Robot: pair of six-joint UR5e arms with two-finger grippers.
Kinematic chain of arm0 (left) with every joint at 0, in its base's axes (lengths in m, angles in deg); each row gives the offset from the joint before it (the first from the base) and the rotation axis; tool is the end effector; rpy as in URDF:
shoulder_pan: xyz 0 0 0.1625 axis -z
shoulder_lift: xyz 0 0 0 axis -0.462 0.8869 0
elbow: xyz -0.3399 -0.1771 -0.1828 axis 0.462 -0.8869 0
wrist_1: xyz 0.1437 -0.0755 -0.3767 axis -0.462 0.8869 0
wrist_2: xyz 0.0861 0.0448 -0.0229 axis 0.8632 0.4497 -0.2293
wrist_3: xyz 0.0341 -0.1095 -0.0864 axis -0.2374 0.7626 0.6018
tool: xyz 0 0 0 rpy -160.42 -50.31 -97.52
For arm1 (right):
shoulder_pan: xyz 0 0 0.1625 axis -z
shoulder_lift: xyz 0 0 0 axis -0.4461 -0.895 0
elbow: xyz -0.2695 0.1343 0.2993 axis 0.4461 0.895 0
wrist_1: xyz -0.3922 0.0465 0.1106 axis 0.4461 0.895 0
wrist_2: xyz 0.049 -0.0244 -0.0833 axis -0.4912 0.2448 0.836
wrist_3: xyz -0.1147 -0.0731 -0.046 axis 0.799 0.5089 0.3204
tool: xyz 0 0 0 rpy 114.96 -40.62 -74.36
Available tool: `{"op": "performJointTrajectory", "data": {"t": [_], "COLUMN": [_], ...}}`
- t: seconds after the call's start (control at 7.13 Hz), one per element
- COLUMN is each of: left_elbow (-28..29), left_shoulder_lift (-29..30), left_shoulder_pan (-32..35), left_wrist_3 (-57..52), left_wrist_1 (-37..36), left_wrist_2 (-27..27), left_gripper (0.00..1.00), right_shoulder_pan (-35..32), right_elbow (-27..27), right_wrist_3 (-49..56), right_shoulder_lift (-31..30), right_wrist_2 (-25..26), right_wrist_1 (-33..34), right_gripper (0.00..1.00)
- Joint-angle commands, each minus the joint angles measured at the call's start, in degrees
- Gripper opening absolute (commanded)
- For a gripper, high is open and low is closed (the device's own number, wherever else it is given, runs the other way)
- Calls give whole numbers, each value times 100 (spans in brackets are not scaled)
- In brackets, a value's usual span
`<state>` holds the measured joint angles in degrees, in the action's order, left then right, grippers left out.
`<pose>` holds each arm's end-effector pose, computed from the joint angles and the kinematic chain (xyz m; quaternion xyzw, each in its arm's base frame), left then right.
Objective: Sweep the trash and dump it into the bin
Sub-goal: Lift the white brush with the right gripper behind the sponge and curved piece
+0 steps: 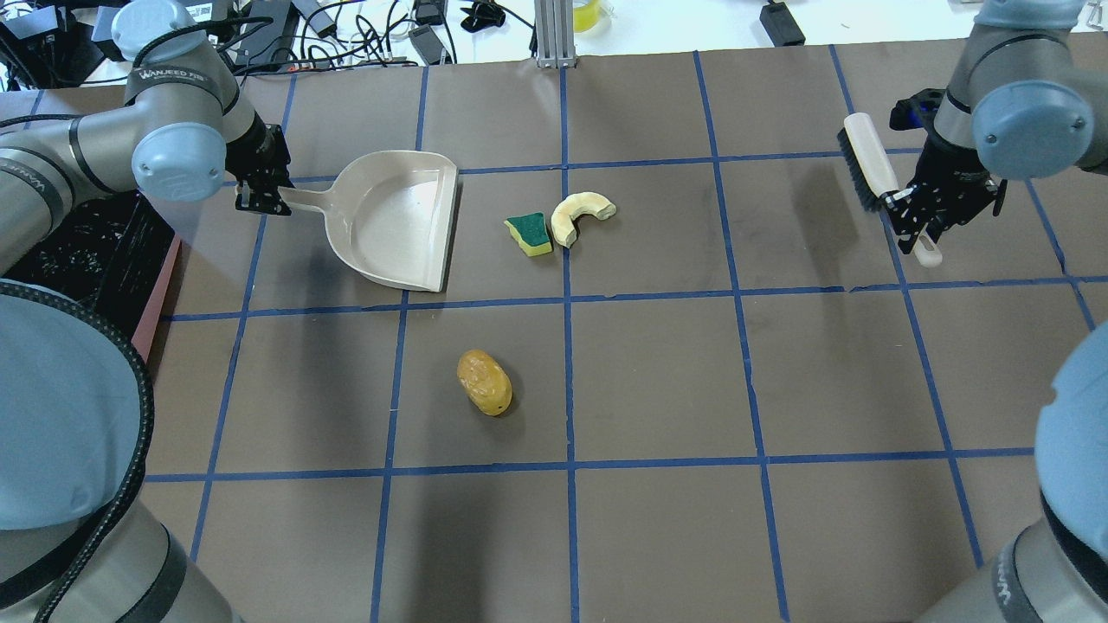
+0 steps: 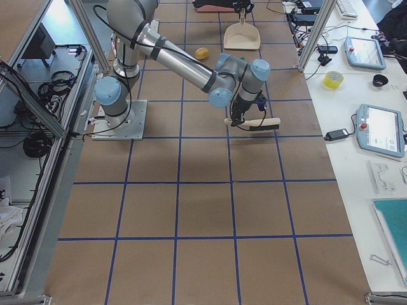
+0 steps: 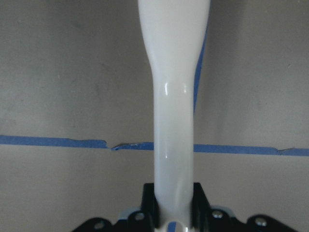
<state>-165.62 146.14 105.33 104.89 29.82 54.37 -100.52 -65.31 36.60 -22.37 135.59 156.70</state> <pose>0.0175 -0.6830 0.2121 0.6745 -0.7366 0.0502 0.0035 -0.0570 -0.5942 0.2255 0.0528 -0.9915 -0.1058 0.0549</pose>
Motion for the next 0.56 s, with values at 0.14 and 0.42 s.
{"op": "performJointTrajectory", "data": {"t": [0.14, 0.42], "left_elbow": [65, 100], "left_shoulder_lift": [-76, 47], "left_shoulder_pan": [504, 840], "left_wrist_3": [73, 675], "left_wrist_1": [-169, -213], "left_wrist_2": [715, 833], "left_gripper": [0, 0], "right_shoulder_pan": [-1313, -2094], "right_elbow": [5, 14], "right_wrist_3": [-1328, -2584], "right_shoulder_lift": [-74, -127], "right_wrist_2": [305, 261], "right_wrist_1": [-189, -375], "right_gripper": [12, 12]}}
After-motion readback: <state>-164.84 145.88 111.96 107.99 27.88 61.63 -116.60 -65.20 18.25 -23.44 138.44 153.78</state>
